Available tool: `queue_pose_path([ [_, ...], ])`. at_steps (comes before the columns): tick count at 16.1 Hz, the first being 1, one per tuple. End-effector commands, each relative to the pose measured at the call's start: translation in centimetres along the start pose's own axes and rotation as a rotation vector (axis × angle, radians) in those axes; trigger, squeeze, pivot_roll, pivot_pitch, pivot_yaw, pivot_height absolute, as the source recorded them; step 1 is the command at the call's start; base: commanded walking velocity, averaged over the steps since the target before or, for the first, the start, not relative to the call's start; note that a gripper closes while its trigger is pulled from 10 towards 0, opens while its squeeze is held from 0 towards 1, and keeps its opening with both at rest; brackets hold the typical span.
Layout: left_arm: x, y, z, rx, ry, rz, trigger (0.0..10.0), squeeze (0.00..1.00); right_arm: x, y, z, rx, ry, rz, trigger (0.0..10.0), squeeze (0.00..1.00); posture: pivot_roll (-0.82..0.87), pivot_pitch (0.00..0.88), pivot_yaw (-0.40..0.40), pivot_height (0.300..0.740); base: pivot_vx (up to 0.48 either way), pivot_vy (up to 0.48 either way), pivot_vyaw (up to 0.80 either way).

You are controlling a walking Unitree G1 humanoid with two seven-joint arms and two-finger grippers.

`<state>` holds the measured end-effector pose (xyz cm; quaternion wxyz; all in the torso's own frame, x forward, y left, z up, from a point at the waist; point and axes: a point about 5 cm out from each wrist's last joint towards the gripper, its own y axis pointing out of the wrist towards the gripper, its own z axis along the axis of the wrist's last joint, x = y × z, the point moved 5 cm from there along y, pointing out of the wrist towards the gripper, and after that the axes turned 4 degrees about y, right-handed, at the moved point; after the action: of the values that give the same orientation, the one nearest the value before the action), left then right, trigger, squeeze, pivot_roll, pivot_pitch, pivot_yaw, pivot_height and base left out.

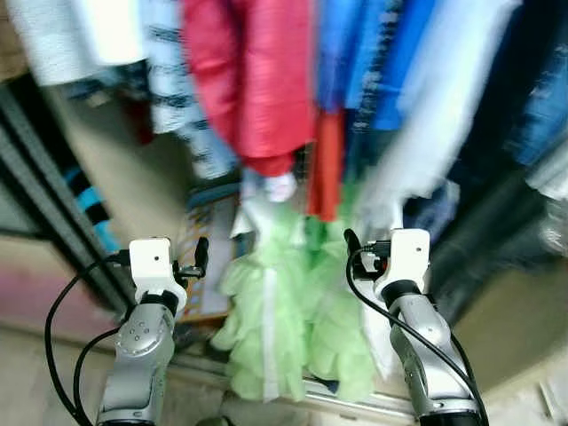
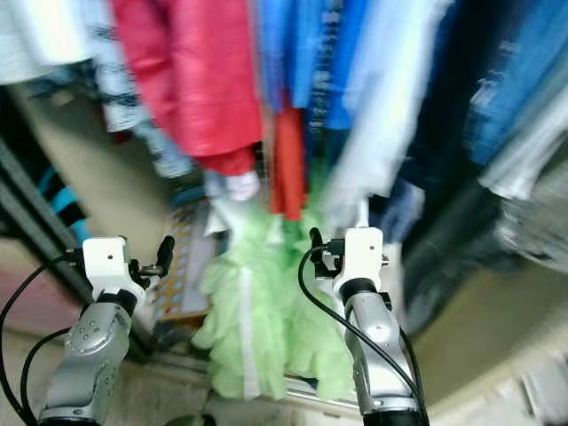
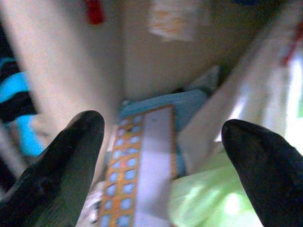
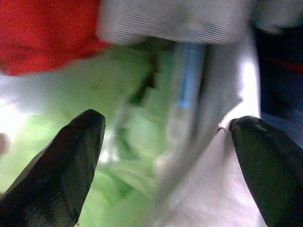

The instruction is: Clean up the room

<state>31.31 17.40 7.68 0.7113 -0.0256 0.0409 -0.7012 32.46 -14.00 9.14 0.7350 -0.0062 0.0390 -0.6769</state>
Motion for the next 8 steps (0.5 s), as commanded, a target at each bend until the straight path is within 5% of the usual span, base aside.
queue_pose_path([
  [1,-0.2,0.0,-0.2,-0.006,0.000,0.008,10.0,0.00,-0.5,0.2,0.3,0.013,-0.012,0.023,10.0,0.00,0.03,0.000,0.013,0.740,0.000,0.000,0.80],
  [4,0.3,0.1,0.0,-0.003,0.016,-0.022,10.0,0.00,-0.5,0.1,0.4,0.015,-0.011,0.029,10.0,0.00,0.02,0.000,0.014,0.740,0.000,0.000,0.80],
  [6,-0.6,0.0,0.9,0.012,0.086,0.074,10.0,0.00,-0.7,-0.1,0.6,0.020,-0.024,0.051,10.0,0.00,0.03,0.000,0.011,0.740,0.000,0.000,0.80],
  [8,0.2,0.1,0.9,0.036,0.009,-0.020,10.0,0.00,-1.6,-0.5,1.2,0.027,-0.009,0.096,10.0,0.00,0.02,0.000,0.010,0.740,0.000,0.000,0.80],
])
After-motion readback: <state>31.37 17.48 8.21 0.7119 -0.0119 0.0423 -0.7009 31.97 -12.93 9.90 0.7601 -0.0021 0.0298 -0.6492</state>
